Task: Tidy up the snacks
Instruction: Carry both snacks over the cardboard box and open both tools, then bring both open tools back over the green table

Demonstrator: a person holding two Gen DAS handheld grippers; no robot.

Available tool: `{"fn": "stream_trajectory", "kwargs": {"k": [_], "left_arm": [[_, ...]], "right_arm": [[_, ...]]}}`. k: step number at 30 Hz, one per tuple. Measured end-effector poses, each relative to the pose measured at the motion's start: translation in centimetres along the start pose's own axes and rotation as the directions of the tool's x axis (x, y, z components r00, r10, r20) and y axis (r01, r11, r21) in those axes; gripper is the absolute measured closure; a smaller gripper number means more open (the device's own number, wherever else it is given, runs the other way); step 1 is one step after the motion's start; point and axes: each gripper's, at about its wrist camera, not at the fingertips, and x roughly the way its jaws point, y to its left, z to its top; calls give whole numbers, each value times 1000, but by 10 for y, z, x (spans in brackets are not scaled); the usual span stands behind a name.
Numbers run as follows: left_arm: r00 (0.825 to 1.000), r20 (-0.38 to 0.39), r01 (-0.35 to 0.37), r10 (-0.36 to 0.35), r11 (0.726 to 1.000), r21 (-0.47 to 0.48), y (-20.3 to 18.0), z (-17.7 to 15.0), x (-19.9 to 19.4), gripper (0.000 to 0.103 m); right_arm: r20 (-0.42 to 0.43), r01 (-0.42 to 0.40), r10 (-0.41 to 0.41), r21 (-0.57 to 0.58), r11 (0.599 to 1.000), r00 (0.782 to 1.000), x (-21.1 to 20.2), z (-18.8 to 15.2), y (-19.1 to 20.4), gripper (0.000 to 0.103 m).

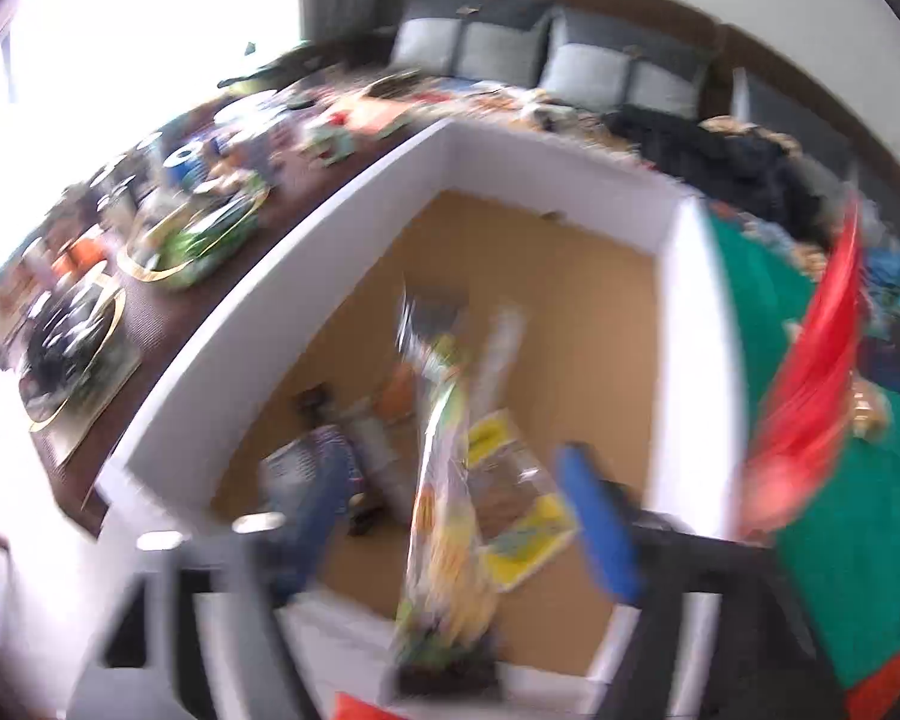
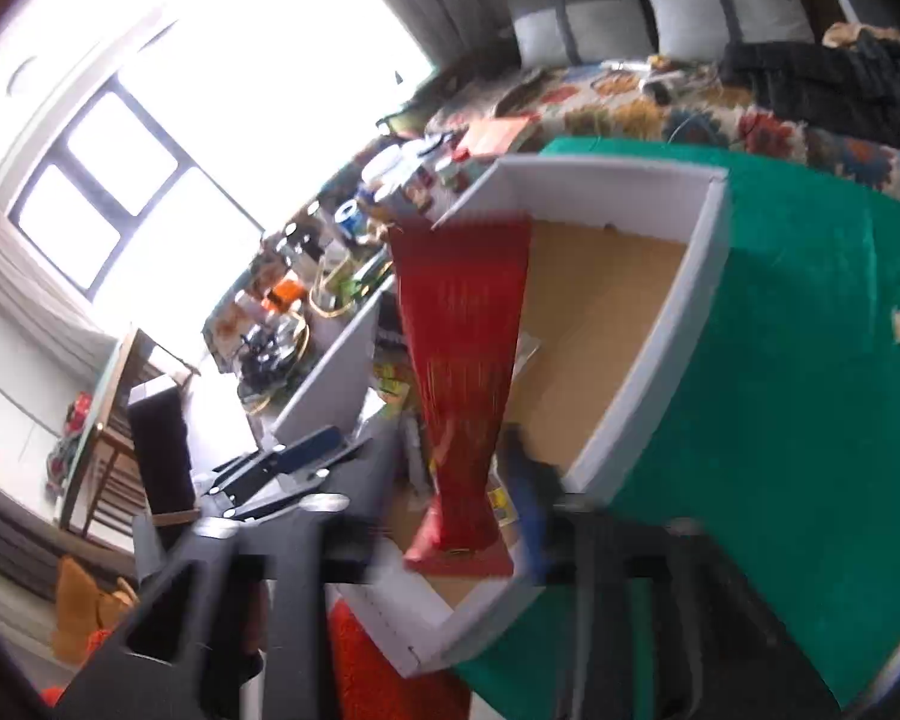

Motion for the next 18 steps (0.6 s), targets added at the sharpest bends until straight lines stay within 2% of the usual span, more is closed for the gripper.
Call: {"fn": "stream_trajectory", "kwargs": {"k": [2, 5, 8, 9, 10, 11, 12, 13, 14, 16, 17, 18], "left_arm": [[999, 15, -28, 28, 1000, -11, 6, -10, -2, 24], [999, 50, 9, -8, 999, -36, -1, -24, -10, 24], [991, 80, 111, -109, 993, -27, -23, -27, -20, 24], [983, 92, 161, -160, 987, -9, -39, -31, -26, 22], [974, 101, 203, -203, 979, 12, -56, -33, -32, 19], [967, 105, 231, -233, 972, 30, -69, -32, -37, 17], [952, 108, 281, -287, 957, 68, -92, -36, -42, 11], [942, 107, 309, -318, 947, 93, -107, -35, -44, 4], [933, 102, 333, -346, 935, 119, -126, -39, -46, 1], [912, 53, 392, -407, 902, 181, -175, -49, -38, 0], [909, 23, 404, -417, 892, 201, -192, -51, -32, 0], [908, -18, 411, -418, 884, 223, -212, -58, -21, 0]], "right_arm": [[30, 48, -48, 0, 999, 998, 0, -9, -4, 37], [81, 112, -109, -34, 993, 991, -19, -28, -27, 33], [117, 281, -270, -90, 955, 956, -43, -54, -73, 29], [124, 365, -352, -110, 924, 928, -49, -72, -94, 29], [119, 451, -438, -124, 884, 891, -55, -92, -116, 29], [111, 516, -505, -135, 846, 856, -61, -109, -140, 29], [101, 571, -562, -142, 808, 821, -66, -129, -161, 29], [93, 605, -598, -143, 784, 796, -72, -144, -178, 29], [81, 651, -646, -133, 748, 759, -84, -169, -203, 29], [75, 704, -700, -86, 705, 711, -107, -203, -239, 29], [76, 719, -715, -63, 692, 695, -117, -213, -251, 29], [79, 744, -741, -18, 668, 667, -133, -230, -269, 29]]}}
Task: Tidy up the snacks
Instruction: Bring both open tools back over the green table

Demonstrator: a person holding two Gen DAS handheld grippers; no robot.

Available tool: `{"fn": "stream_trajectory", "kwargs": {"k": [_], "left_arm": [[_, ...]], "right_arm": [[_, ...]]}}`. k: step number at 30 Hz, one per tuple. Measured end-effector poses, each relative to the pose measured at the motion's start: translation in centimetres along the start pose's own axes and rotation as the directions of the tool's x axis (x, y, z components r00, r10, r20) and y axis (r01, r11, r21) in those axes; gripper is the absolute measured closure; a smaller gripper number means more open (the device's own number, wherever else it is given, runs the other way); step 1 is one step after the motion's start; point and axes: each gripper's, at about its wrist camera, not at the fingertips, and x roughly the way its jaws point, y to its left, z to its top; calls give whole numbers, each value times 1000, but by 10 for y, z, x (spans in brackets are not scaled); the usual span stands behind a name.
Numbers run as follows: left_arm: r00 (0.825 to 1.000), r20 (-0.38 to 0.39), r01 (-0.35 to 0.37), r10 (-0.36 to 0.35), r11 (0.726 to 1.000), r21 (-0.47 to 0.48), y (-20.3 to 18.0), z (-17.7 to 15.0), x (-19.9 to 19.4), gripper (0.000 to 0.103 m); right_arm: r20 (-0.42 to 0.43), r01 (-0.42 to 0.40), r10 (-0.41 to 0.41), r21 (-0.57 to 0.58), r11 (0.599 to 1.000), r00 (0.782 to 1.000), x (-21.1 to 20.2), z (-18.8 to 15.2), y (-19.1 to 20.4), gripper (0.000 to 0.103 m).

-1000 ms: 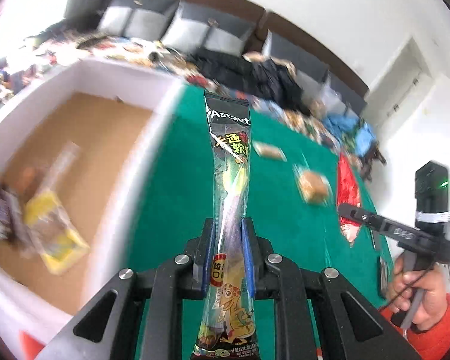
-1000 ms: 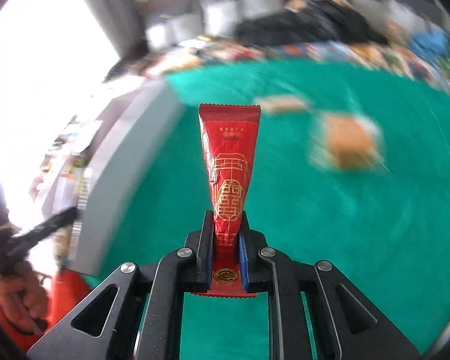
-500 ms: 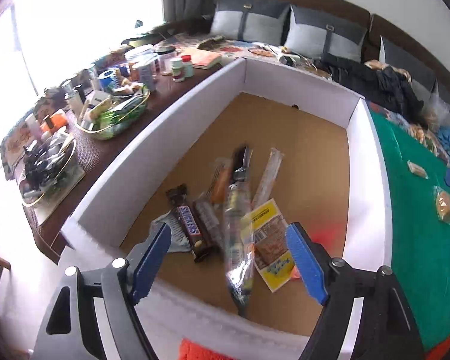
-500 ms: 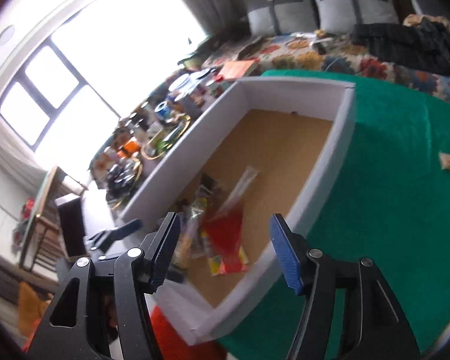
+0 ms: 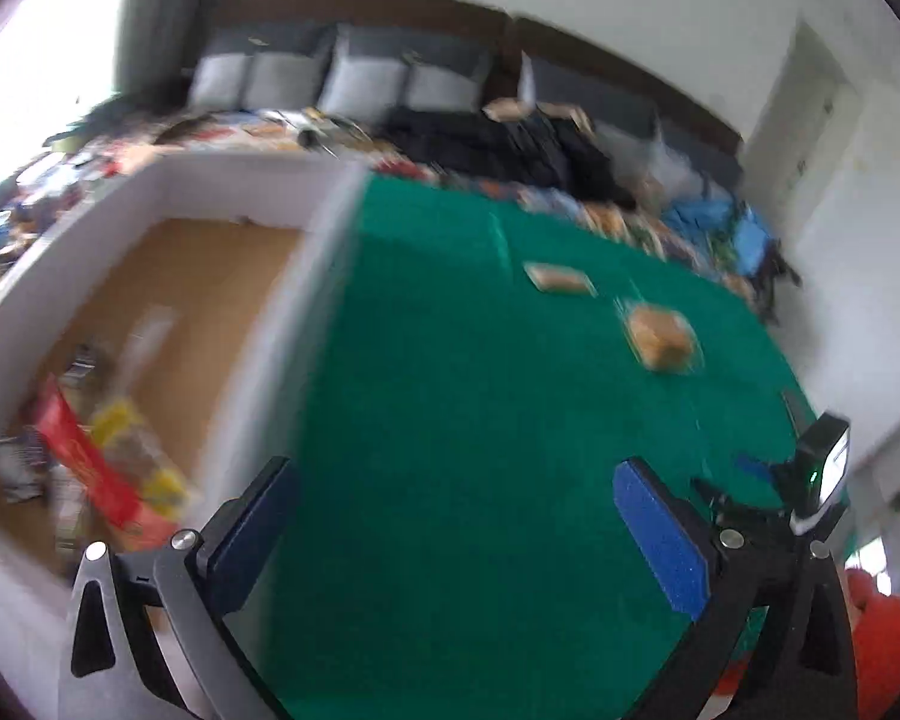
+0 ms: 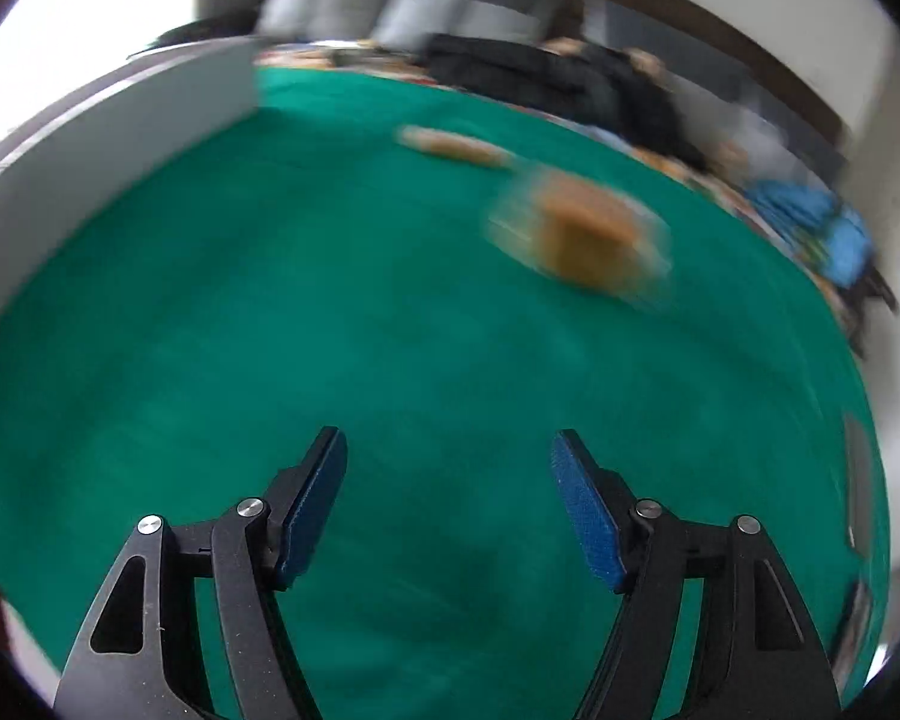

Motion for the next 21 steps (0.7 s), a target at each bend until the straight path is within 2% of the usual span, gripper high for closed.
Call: {"fn": "stream_trajectory", "kwargs": {"k": [4, 5, 7, 10, 12, 16, 17, 21], "left_arm": [[994, -109, 2, 5, 998, 61, -51, -17, 80, 0], [993, -120, -3, 12, 997, 75, -59, -19, 92, 0], [991, -123, -45, 60, 992, 121, -74, -20, 121, 0], [985, -127, -94, 114, 984, 151, -85, -16, 153, 1], [984, -122, -109, 129, 981, 161, -89, -14, 165, 1], [979, -122, -134, 163, 967, 219, -89, -16, 187, 0], [982, -101, -136, 162, 964, 229, -89, -16, 186, 0], [984, -100, -124, 150, 966, 229, -87, -17, 186, 0]], "right_arm": [[-19, 88, -86, 131, 987, 996, 3, -37, -56, 29], [-24, 73, -70, 174, 982, 997, 3, -38, -65, 25], [-31, 65, -59, 269, 961, 998, -1, -35, -80, 25], [-35, 93, -87, 289, 953, 996, -3, -28, -85, 25], [-59, 97, -84, 290, 952, 995, 6, -26, -86, 25], [-50, 64, -49, 361, 930, 998, 14, -30, -97, 15], [-53, 66, -50, 362, 930, 997, 16, -27, -96, 14], [-57, 70, -53, 361, 930, 997, 17, -29, -96, 12]]}}
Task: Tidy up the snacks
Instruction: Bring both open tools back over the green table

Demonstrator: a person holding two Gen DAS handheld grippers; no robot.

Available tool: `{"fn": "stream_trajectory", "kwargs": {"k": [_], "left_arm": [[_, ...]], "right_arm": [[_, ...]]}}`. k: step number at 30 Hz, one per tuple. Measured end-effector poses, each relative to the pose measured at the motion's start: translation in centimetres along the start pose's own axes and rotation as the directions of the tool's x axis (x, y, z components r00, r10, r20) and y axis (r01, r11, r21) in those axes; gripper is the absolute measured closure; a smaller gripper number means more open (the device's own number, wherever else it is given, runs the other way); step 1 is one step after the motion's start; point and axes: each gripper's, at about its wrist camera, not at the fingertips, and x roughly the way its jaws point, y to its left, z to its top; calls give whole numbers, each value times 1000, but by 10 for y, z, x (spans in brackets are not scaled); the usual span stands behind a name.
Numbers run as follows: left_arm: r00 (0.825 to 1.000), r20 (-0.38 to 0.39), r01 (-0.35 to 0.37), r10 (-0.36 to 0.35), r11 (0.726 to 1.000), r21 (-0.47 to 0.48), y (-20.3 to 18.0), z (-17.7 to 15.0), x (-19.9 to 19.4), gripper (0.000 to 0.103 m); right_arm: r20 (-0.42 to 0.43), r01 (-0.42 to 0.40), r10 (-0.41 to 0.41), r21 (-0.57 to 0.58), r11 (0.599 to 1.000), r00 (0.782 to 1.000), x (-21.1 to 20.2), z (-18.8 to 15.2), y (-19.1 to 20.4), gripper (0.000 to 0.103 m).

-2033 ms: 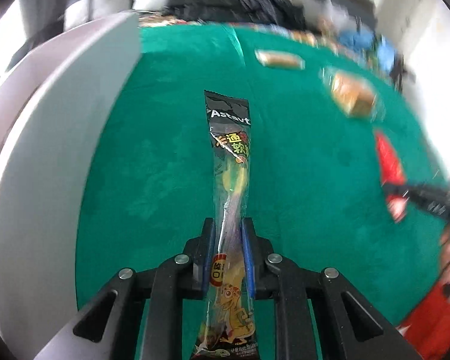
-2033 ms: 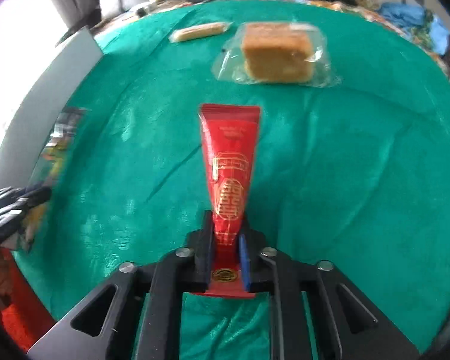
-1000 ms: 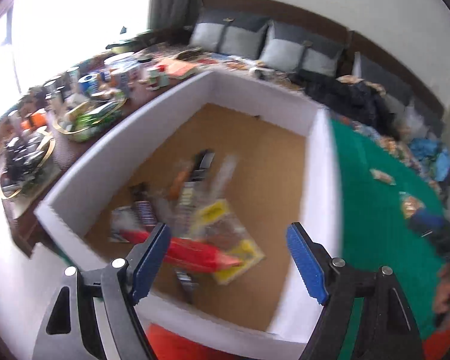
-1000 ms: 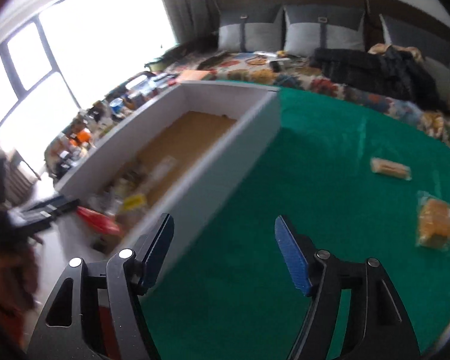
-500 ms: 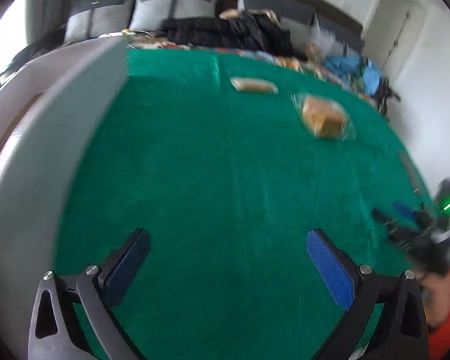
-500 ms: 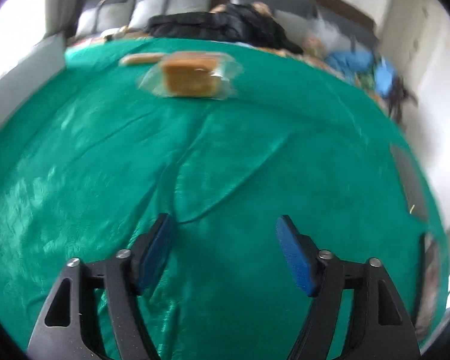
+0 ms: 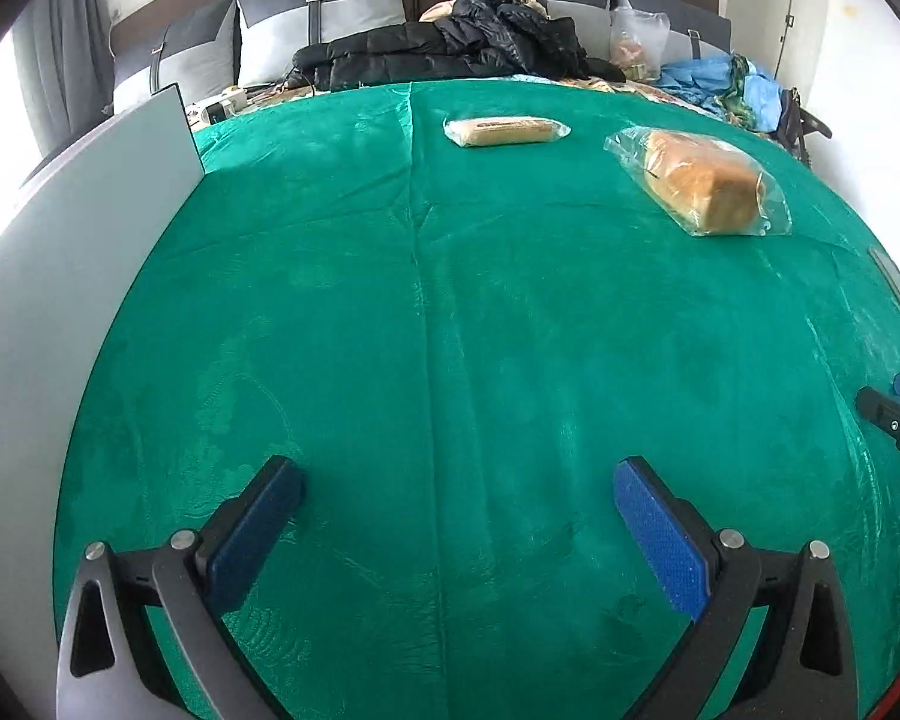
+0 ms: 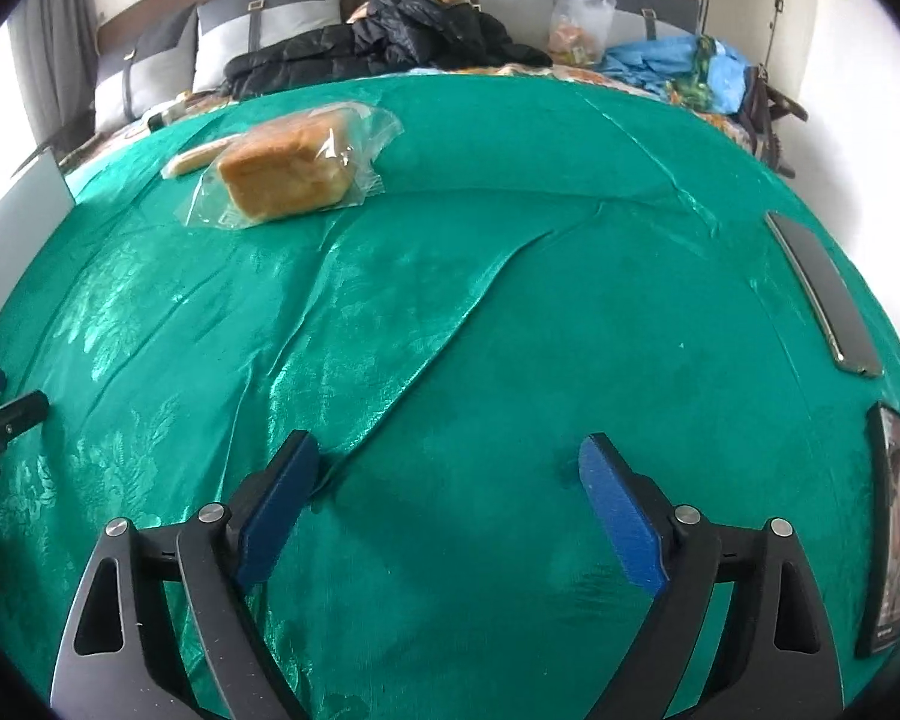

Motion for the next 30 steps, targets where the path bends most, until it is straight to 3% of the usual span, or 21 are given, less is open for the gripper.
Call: {"fn": "stream_trajectory", "kwargs": {"k": [30], "left_arm": [[1000, -2, 0, 0, 1000, 0, 0, 3, 1, 0]], "right_arm": [[0, -4, 4, 0, 1000, 1000, 2, 0, 1, 9]]}}
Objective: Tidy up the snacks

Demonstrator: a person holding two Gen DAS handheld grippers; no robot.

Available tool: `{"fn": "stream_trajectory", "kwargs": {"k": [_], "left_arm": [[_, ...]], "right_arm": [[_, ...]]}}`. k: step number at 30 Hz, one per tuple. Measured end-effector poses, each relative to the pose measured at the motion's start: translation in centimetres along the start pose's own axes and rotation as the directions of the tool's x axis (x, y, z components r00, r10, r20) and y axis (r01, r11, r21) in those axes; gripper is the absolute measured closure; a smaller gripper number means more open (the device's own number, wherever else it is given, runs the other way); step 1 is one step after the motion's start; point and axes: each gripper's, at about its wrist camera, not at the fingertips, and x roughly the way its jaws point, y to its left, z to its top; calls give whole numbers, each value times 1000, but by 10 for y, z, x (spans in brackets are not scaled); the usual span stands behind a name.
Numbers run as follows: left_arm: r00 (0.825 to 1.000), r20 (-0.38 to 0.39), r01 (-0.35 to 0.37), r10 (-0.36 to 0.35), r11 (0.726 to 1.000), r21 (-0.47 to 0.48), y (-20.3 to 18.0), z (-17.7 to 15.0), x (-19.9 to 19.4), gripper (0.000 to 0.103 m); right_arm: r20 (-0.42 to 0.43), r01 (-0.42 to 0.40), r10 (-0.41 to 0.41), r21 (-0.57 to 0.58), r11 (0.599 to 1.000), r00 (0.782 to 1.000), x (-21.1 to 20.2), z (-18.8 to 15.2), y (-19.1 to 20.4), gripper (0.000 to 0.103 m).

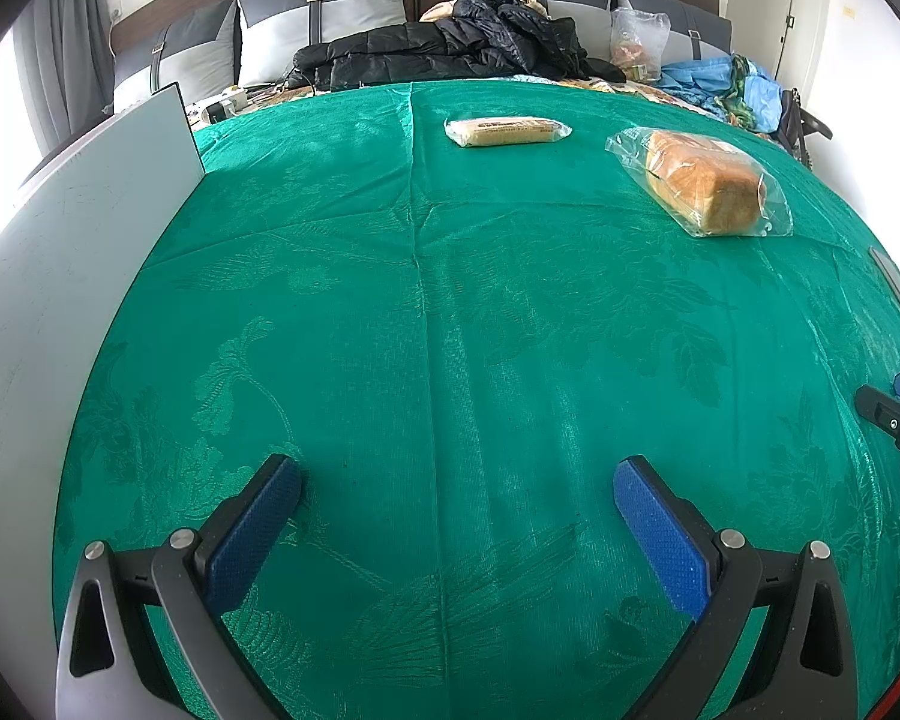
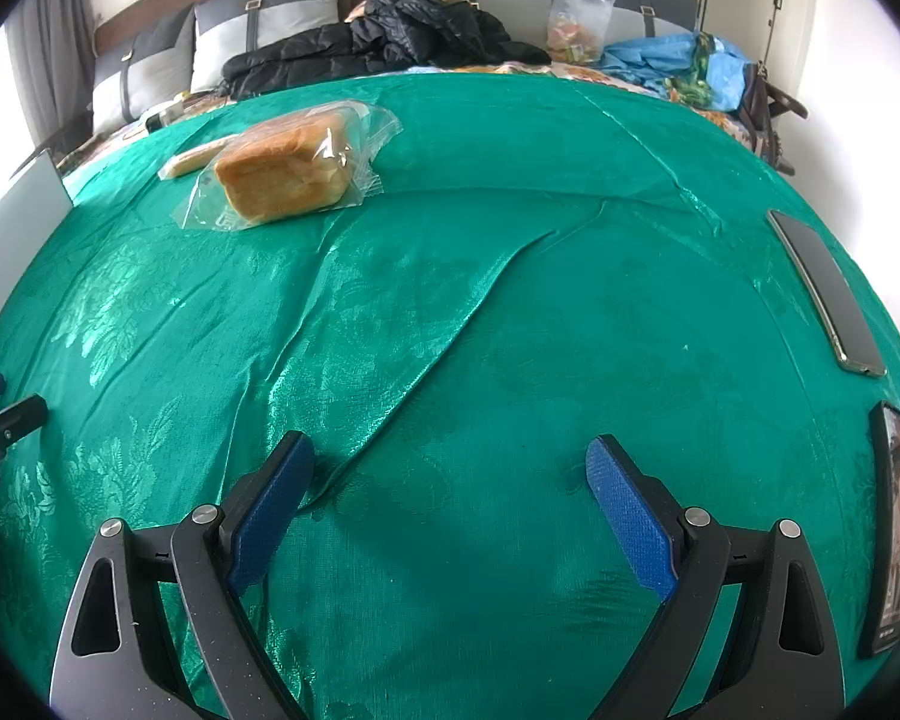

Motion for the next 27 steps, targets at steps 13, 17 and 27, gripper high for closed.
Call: {"fn": "stream_trajectory", "kwargs": {"k": [13, 17, 27], "left_arm": [[996, -85, 35, -31, 998, 55, 1, 14, 7, 0], [975, -196, 129, -102, 983, 128, 6, 58, 19, 0], [989, -144, 71, -22, 938, 338, -16, 219, 95, 0]], "right_arm": [[1, -1, 1, -1, 1000, 1000, 0, 0, 0, 9], [2, -1, 1, 0, 1000, 1000, 0, 0, 0, 9], [3, -1, 1, -1, 1000, 1000, 0, -1, 0, 9]]}}
